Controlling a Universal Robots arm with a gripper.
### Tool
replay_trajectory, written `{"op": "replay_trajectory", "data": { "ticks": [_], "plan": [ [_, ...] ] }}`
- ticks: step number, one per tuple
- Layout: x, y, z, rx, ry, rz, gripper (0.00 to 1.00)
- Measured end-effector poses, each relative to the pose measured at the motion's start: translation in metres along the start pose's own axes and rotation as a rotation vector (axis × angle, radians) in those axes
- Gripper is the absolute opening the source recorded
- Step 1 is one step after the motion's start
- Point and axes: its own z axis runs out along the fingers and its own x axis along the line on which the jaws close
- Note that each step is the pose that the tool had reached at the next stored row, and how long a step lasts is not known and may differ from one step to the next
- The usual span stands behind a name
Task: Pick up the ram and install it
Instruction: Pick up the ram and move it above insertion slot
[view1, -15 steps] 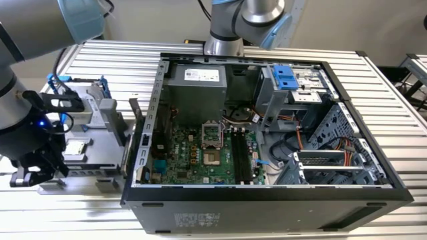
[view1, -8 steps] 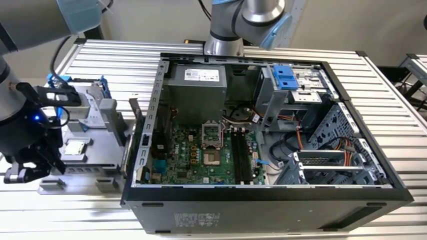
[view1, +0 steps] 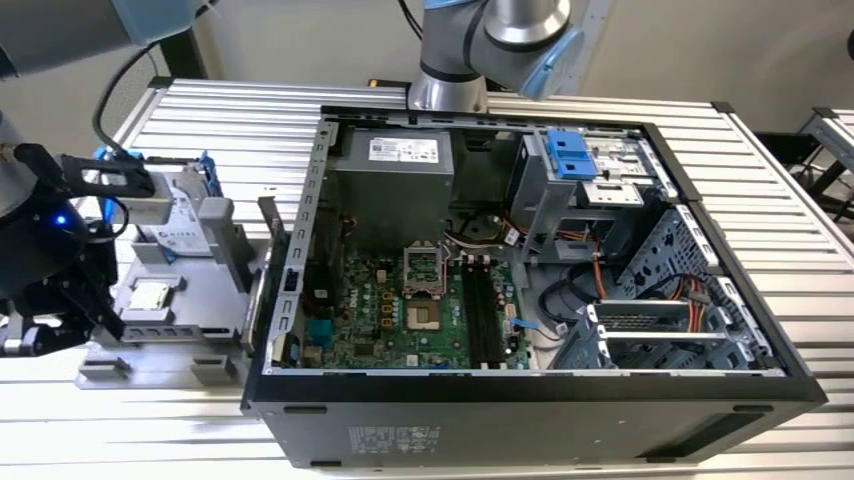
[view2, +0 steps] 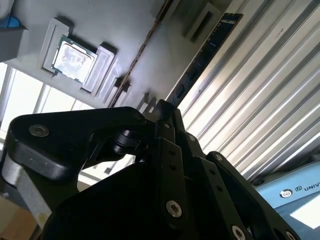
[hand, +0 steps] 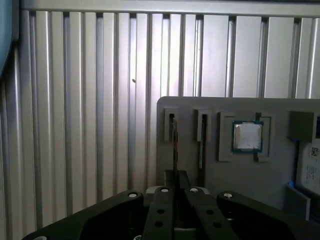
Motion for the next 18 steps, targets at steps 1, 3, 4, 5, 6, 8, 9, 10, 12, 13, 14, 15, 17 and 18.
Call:
{"op": "replay_trajectory", "data": {
  "ticks": [1, 3, 4, 5, 6, 8, 9, 10, 12, 13, 14, 15, 17, 18],
  "plan": [
    [0.0000, 0.0000, -0.0020, 0.0000, 0.0000, 0.000, 0.00],
    [0.0000, 0.0000, -0.0052, 0.0001, -0.0001, 0.001, 0.00],
    [0.0000, 0.0001, -0.0064, 0.0000, -0.0001, 0.001, 0.00],
    [0.0000, 0.0001, -0.0076, 0.0000, -0.0001, 0.002, 0.00],
    [0.0000, 0.0001, -0.0085, 0.0001, -0.0001, 0.002, 0.00],
    [0.0000, 0.0001, -0.0108, 0.0001, -0.0001, 0.003, 0.00],
    [0.0000, 0.0001, -0.0121, 0.0000, -0.0001, 0.003, 0.00],
    [0.0000, 0.0001, -0.0131, 0.0001, -0.0001, 0.003, 0.00],
    [0.0000, 0.0001, -0.0149, 0.0001, -0.0001, 0.003, 0.00],
    [0.0000, 0.0002, -0.0157, 0.0000, -0.0001, 0.003, 0.00],
    [-0.0001, 0.0002, -0.0165, 0.0001, -0.0002, 0.003, 0.00],
    [-0.0001, 0.0002, -0.0174, 0.0000, 0.0000, 0.003, 0.00],
    [-0.0001, 0.0002, -0.0189, 0.0001, -0.0001, 0.003, 0.00],
    [-0.0001, 0.0002, -0.0198, 0.0000, 0.0000, 0.003, 0.00]
  ]
}}
